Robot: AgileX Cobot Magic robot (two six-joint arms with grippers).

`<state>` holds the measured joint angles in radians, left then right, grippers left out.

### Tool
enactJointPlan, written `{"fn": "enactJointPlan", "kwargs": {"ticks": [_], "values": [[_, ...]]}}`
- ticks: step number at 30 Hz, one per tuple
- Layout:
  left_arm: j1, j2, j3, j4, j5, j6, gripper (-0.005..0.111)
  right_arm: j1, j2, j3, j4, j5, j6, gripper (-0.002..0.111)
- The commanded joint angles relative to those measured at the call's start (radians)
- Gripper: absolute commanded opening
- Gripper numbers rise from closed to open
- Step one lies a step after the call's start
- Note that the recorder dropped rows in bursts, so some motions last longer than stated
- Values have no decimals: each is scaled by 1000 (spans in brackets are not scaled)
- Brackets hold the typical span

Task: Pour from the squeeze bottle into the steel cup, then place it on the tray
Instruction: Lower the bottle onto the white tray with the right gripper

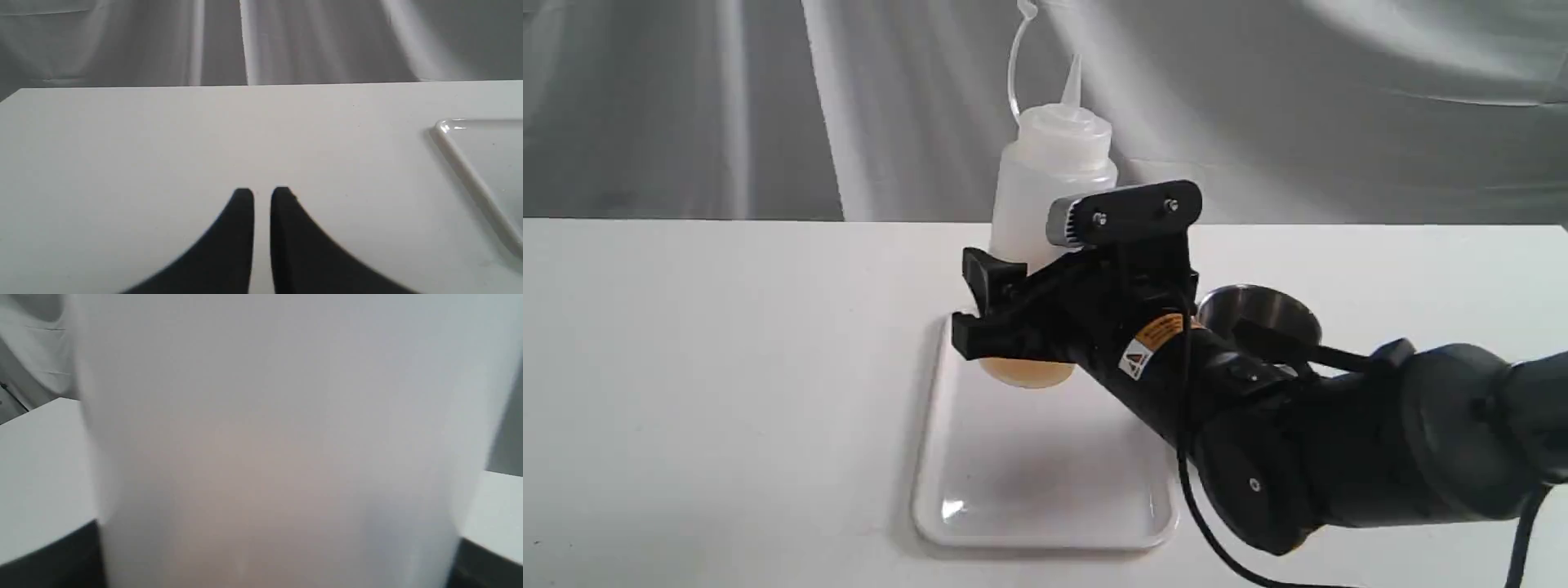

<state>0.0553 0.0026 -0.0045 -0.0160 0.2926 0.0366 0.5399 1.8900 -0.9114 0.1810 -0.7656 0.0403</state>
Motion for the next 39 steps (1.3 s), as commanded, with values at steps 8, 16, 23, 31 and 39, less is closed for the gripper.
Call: {"fn": "enactJointPlan", "kwargs": {"ticks": [8, 16, 23, 31, 39], "values": [[-8, -3, 4, -3, -9, -4, 8, 67, 1, -4, 42, -138, -40, 0], [-8, -3, 4, -3, -9, 0, 8, 68, 1, -4, 47, -142, -40, 0], [-8, -3, 4, -3, -9, 0, 8, 68, 1, -4, 47, -142, -40, 0], [-8, -3, 4, -3, -9, -4, 8, 68, 1, -4, 52, -135, -133, 0], [-8, -3, 4, -3, -9, -2, 8, 68, 1, -4, 210, -121, -250, 0]]}}
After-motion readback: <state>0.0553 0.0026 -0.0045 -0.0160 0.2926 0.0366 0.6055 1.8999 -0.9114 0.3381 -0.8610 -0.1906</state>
